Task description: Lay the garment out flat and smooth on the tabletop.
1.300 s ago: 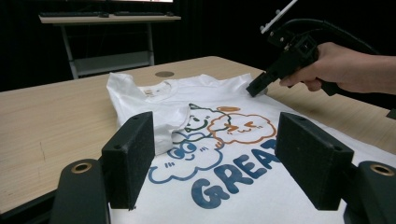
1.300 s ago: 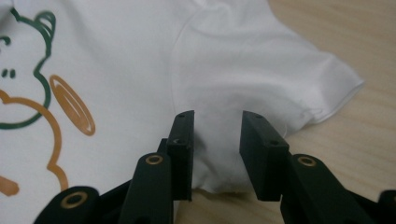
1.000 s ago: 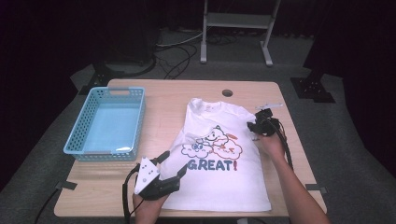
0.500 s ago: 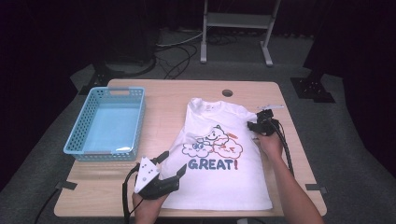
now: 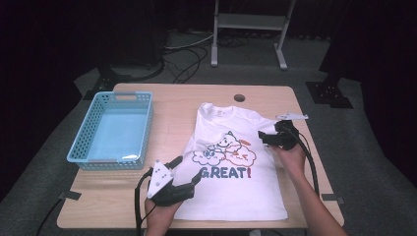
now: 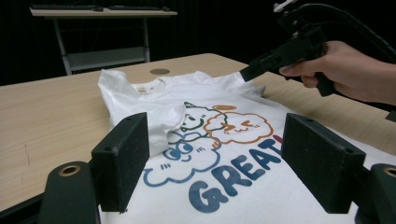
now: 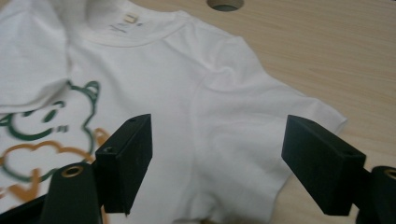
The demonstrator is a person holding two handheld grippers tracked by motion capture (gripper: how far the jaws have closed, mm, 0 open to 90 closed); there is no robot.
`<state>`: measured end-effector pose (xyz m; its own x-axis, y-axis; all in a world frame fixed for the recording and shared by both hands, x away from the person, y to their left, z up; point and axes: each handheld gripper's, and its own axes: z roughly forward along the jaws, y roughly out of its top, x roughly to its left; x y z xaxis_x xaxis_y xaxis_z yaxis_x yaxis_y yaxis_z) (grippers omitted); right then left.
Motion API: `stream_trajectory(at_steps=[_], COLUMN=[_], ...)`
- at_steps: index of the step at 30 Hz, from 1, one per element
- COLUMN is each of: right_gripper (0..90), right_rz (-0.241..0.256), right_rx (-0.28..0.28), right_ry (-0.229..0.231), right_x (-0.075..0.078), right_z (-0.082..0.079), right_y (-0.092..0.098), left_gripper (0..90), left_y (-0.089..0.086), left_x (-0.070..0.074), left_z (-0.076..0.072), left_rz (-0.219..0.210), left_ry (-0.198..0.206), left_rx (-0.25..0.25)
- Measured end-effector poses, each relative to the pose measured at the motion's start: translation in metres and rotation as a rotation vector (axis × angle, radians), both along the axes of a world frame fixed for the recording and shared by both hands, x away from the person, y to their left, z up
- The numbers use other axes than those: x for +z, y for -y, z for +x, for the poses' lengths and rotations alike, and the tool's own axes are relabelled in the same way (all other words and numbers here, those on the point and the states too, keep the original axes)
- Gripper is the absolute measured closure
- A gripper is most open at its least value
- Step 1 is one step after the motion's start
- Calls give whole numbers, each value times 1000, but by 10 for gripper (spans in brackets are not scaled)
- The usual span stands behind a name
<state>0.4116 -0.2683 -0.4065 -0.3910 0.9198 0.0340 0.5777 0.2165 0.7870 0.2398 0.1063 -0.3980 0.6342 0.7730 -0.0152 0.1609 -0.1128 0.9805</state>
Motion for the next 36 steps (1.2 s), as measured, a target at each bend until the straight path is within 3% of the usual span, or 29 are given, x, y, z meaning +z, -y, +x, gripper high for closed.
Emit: stream_trajectory(at_steps=[2, 4, 5, 6, 8, 13, 16, 22, 28, 36], right_gripper=[235, 202, 203, 207, 201, 193, 179, 149, 132, 106], right_rz=[-6, -14, -5, -12, -16, 15, 40, 72, 89, 121], right_rx=[14, 30, 41, 54, 59, 101, 116, 140, 148, 153], right_ry=[36, 21, 27, 70, 72, 126, 134, 147, 165, 165], right_x=[5, 11, 13, 18, 20, 28, 27, 22, 20, 17], right_z=[-13, -24, -30, -43, -49, -87, -101, -122, -138, -151], right_y=[-2, -4, -4, -5, -5, -2, 1, 3, 6, 12], left_gripper=[225, 214, 212, 209, 208, 209, 209, 212, 213, 216], left_y=[2, 6, 8, 10, 16, 36, 47, 70, 88, 106], left_x=[1, 2, 2, 2, 2, 1, 0, 3, 1, 3], left_z=[5, 13, 17, 20, 27, 50, 63, 89, 114, 146], left_rz=[-17, -17, -19, -16, -8, 9, 25, 62, 48, 57], left_ry=[-2, -12, -16, -18, -19, -11, -7, -1, -3, -36], left_rx=[-3, -4, -6, -8, -12, -25, -21, -15, 13, 28])
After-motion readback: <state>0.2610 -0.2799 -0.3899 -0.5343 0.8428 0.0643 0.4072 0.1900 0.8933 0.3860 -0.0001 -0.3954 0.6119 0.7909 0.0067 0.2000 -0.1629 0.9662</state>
